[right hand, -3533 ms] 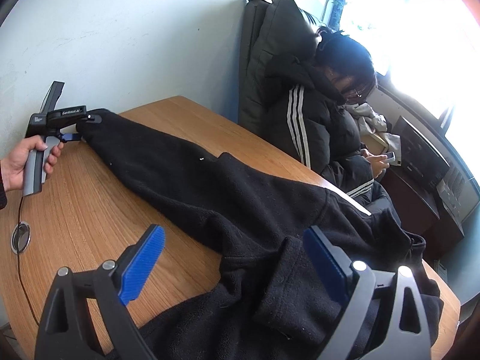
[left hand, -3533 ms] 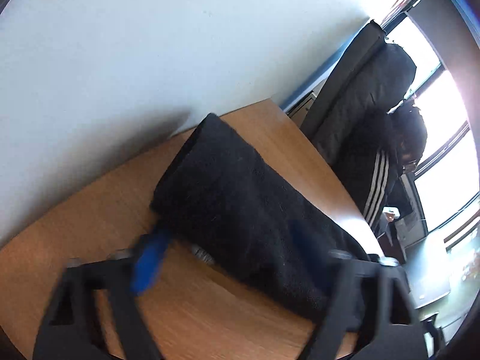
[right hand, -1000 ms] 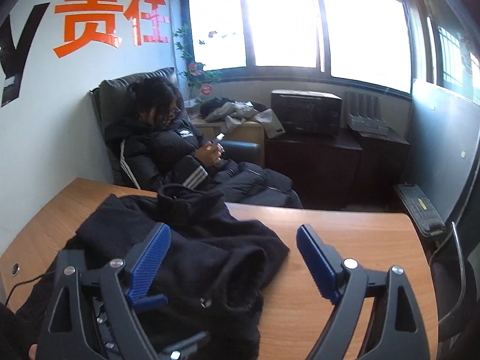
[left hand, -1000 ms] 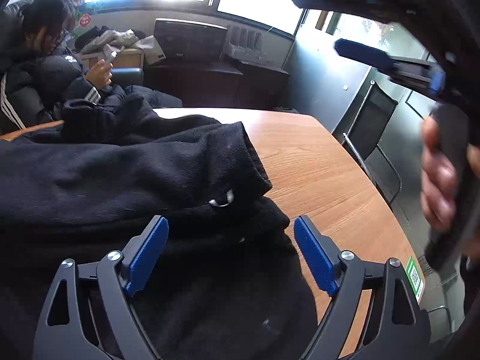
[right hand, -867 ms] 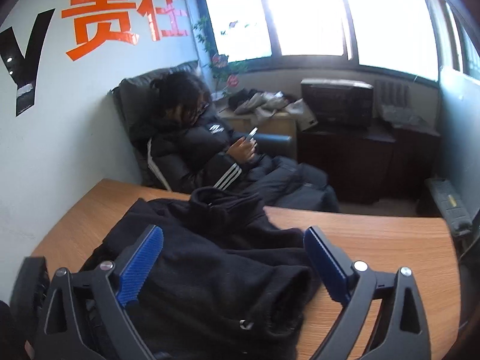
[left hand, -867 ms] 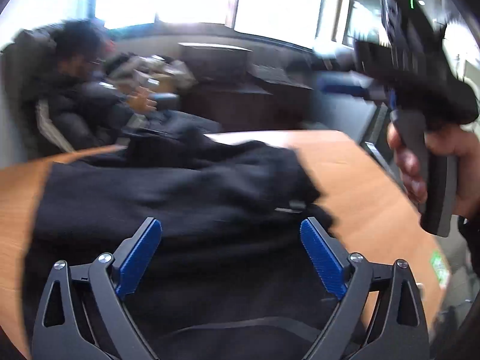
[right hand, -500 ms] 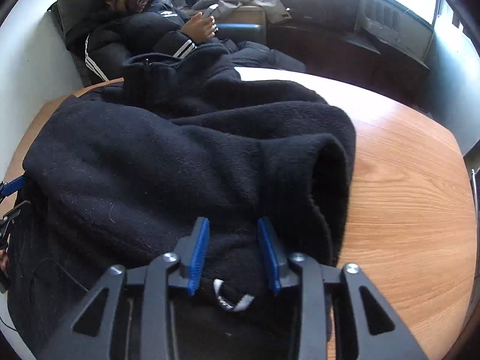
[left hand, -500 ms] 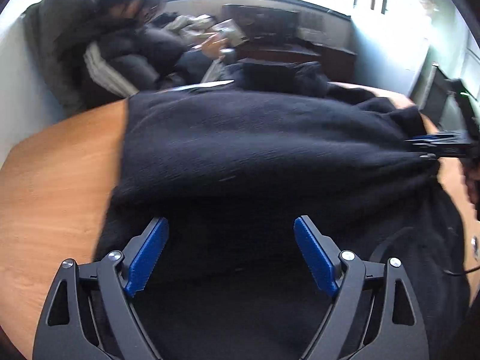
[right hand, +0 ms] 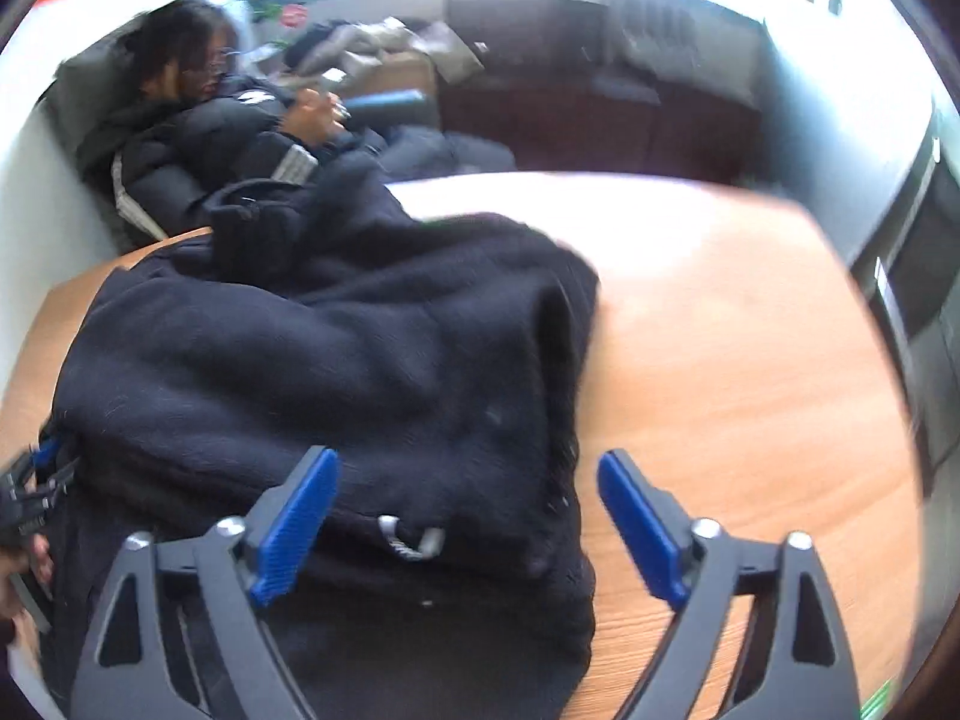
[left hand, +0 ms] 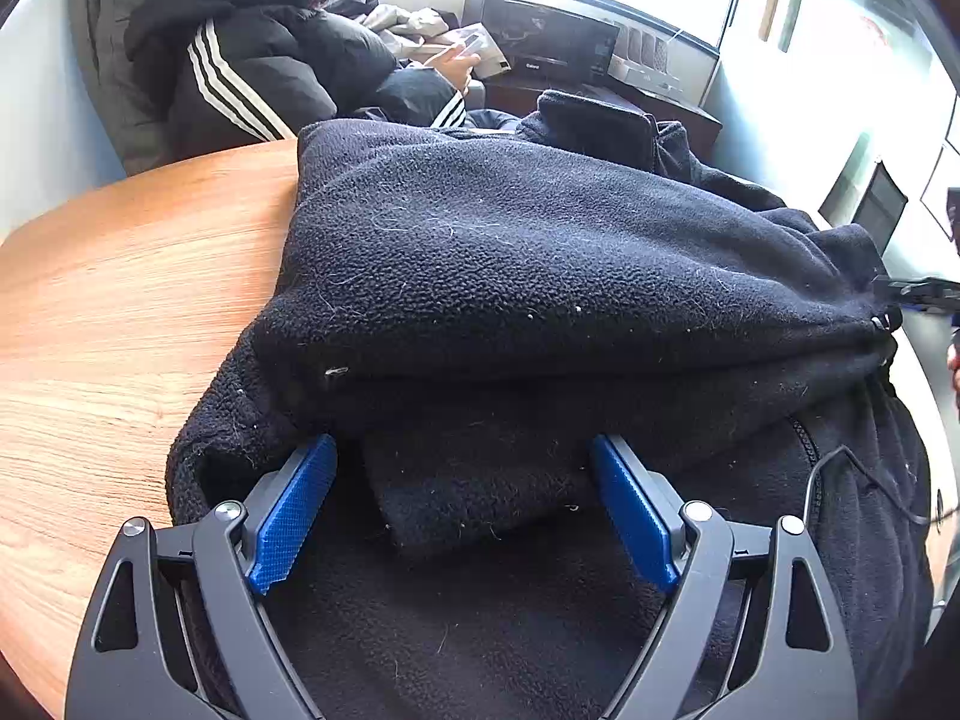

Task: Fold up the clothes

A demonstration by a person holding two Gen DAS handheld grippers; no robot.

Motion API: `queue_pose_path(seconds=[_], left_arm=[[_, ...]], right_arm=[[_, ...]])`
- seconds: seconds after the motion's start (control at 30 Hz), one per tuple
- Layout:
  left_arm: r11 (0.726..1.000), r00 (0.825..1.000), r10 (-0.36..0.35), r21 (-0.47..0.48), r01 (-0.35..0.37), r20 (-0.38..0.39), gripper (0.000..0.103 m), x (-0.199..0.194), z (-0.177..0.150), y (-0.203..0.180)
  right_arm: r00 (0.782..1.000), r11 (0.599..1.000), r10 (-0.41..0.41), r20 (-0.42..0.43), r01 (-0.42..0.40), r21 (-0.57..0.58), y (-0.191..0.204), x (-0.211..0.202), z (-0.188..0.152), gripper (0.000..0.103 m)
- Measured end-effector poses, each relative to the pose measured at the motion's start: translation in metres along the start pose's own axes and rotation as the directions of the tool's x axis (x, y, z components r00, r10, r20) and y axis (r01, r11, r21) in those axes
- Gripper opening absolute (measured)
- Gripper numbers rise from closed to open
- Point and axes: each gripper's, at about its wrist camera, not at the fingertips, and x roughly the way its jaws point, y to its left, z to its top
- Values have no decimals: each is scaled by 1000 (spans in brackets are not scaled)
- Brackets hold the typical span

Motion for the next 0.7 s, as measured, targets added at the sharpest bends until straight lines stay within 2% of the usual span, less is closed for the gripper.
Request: queue_pose_path(seconds=[0.03,0.07,0.1,0.13,0.17,0.2,0.33,0.43,0.47,0.6,0.67,0.7], left_arm=[[1000,1000,-3,-4,3,3,89,-1,0,0],[1000,1000,-5,-8,5,5,89,-2,-1,0],[1000,1000,-4,-10,4,5,89,1,0,0],[1000,1000,-4,-13,4,7,89,1,-1,0],[1000,1000,-4,-12,4,9,89,1,-1,0],[1000,1000,-4,-13,4,11,89,1,-1,-1],[999,1000,-15,-30,16,20,88,0,-1,2],[999,999,-24,-43,25,27,88,-1,-1,5],[998,999,-32,-44,34,31,88,-1,-2,6],[996,997,-57,-64,59,46,86,-5,-3,12],[994,995,-85,-58,88,48,84,-7,-4,14],[994,995,-85,-59,88,48,84,-8,-4,14]], right_arm=[[999,999,25,-38,-24,32,-6,10,-1,72],[998,998,42,-56,-40,47,-9,15,-1,52],[996,997,55,-64,-52,52,-12,17,-1,46],[997,997,60,-51,-58,47,-11,12,-2,42],[998,997,62,-28,-61,37,-8,5,-3,31],[998,997,68,-7,-68,34,-5,-7,-3,27],[993,995,97,65,-99,22,7,-56,-4,23],[993,994,100,61,-101,26,12,-79,-9,23],[995,995,90,46,-92,37,7,-77,-11,23],[992,989,66,-103,-51,141,-29,-28,-27,26],[992,990,58,-116,-42,132,-32,-19,-29,29],[994,995,21,-104,-11,98,-27,-25,-27,36]])
